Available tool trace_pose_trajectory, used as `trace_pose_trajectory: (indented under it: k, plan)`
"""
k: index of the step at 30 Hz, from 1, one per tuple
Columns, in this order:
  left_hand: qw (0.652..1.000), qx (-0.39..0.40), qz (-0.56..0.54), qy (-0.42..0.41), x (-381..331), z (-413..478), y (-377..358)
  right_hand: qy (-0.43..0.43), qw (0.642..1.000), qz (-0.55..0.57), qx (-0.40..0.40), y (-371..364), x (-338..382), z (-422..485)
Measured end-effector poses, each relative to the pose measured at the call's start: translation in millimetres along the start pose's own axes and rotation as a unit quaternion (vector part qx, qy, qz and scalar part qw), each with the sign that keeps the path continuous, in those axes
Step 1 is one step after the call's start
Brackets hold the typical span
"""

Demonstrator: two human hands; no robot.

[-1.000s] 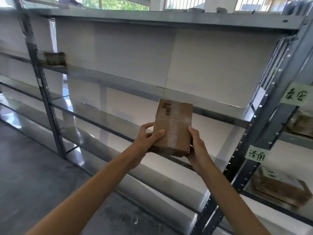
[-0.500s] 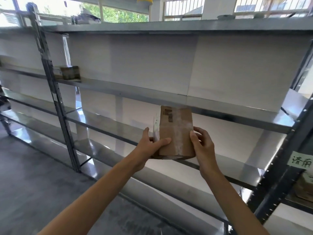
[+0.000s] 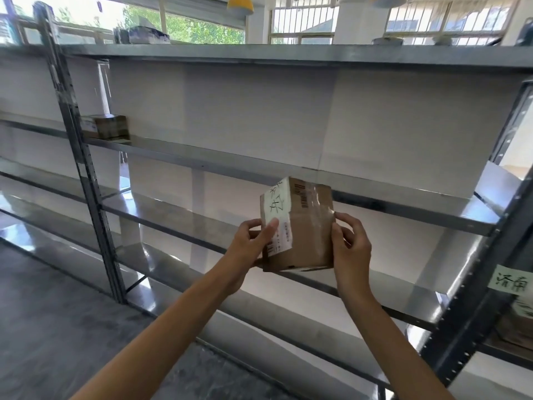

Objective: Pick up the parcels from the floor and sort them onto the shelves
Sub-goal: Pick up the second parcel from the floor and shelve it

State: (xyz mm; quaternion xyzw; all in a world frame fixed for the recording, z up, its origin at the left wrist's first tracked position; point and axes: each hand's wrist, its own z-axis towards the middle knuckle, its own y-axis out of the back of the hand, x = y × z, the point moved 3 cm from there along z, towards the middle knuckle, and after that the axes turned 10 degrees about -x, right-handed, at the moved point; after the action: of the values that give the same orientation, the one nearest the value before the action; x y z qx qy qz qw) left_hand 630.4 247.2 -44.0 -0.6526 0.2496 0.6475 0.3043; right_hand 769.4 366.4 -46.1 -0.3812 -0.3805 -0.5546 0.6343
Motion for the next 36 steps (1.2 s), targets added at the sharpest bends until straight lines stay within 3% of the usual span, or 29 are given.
trace_pose_trajectory:
  k: [12, 23, 30, 36]
  plan:
    - [0.999, -0.010, 0.027, -0.045, -9.4, 10.0, -17.0, -0.079, 0.996, 0.041, 0.001, -2.9, -8.5, 18.1]
    - [0.998, 0.059, -0.010, -0.018, -4.7, 11.2, -32.2, -0.083, 0.995, 0.009, 0.048, 0.4, -12.5, 15.4]
    - [0.999, 0.019, -0.027, -0.010, 2.8, 17.9, -35.7, -0.097, 0.987, -0.056, 0.111, 0.7, -15.5, 20.4]
    - [0.997, -0.044, -0.060, -0.009, 0.8, 29.4, -33.5, -0.055, 0.982, -0.063, 0.167, -0.2, -12.5, 15.0]
